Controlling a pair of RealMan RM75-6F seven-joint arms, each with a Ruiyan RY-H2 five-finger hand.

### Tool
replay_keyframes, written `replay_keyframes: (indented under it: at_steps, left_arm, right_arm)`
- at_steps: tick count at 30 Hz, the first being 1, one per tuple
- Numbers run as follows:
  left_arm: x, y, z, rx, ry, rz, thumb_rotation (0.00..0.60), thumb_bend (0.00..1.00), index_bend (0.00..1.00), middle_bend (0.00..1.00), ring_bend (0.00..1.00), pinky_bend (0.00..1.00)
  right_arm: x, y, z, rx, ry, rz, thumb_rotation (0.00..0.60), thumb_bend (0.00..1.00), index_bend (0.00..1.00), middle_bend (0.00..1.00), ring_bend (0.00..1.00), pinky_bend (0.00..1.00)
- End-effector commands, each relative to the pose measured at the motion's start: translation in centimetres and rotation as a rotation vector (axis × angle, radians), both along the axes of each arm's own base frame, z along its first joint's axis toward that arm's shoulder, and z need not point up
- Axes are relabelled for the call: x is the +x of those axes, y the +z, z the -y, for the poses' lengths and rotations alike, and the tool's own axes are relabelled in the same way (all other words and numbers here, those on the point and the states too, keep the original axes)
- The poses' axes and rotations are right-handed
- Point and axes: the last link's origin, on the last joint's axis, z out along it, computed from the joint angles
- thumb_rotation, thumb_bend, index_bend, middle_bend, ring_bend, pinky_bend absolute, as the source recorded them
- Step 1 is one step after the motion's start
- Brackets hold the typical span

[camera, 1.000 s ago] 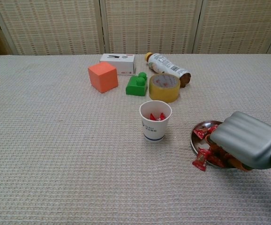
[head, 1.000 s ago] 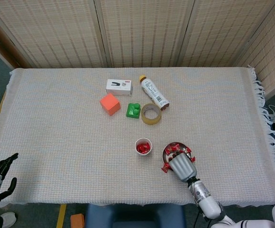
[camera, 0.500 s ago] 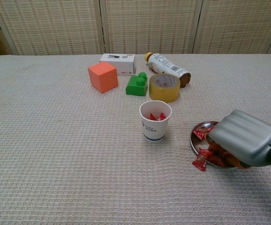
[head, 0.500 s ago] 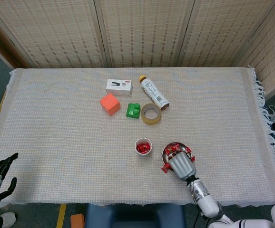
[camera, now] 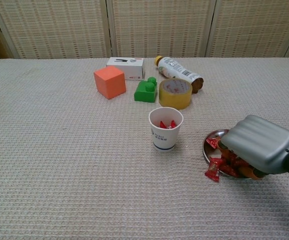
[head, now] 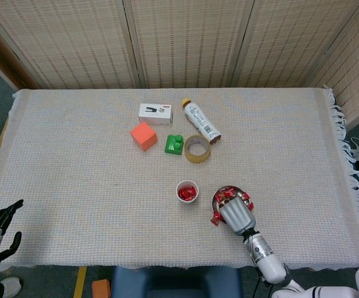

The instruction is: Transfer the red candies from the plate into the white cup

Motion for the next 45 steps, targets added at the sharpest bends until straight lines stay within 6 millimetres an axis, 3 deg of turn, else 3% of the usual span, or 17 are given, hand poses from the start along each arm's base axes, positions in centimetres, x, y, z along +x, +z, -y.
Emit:
replay_keyframes:
  at_steps: [1,13,19,23,29,39,45]
  left_arm:
    - [0.0,0.0,0.0,-0.001,-0.001,-0.001,0.6,0.53,0.0,0.15,0.21,0.25]
    - [0.0,0.0,0.0,0.001,-0.001,-0.002,0.6,0.53,0.0,0.15,0.21,0.25]
    - [0.0,0.0,0.0,0.002,0.003,0.0,0.6,0.53,0.0,0.15,0.21,0.25]
    - [-0.1,0.0,-0.1,0.002,0.006,0.001,0.6,0.53,0.0,0.15,0.21,0.25]
    - [0.0,0.1,-0.1,0.006,0.003,0.006,0.6,0.53,0.0,0.15,0.21,0.25]
    - [0.0,0.3,0.0,0.005,0.003,0.011,0.6,0.53,0.0,0.15,0.21,0.25]
    - [-0.1,0.2,-0.1,-0.001,0.005,0.009,0.6,0.53,0.01,0.15,0.21,0.25]
  right_arm:
    - [0.5,0.7,0.3,-0.016,0.007,0.019,0.6,0.29,0.78,0.57,0.52,0.75]
    - [3.6,2.3,0.8,-0.057,0.057,0.067,0.6,0.29,0.78,0.57,0.52,0.75]
    - [7.1,3.3,1.7,-0.083,0.067,0.166,0.6,0.29,0.78,0.57,0.52,0.75]
    - [10.5,3.9,2.3,-0.086,0.081,0.252,0.6,0.29,0.78,0.57,0.52,0.75]
    - [13.8,3.1,3.0,-0.099,0.111,0.263,0.6,0.29,0.78,0.57,0.52,0.75]
    - [13.8,-0.3,4.9,-0.098,0.043,0.209,0.6,0.29,0.75,0.57,0.52,0.75]
    - [13.9,-1.1,5.1,-0.084,0.057,0.23,0.6,0.29,0.55,0.57,0.52,0.75]
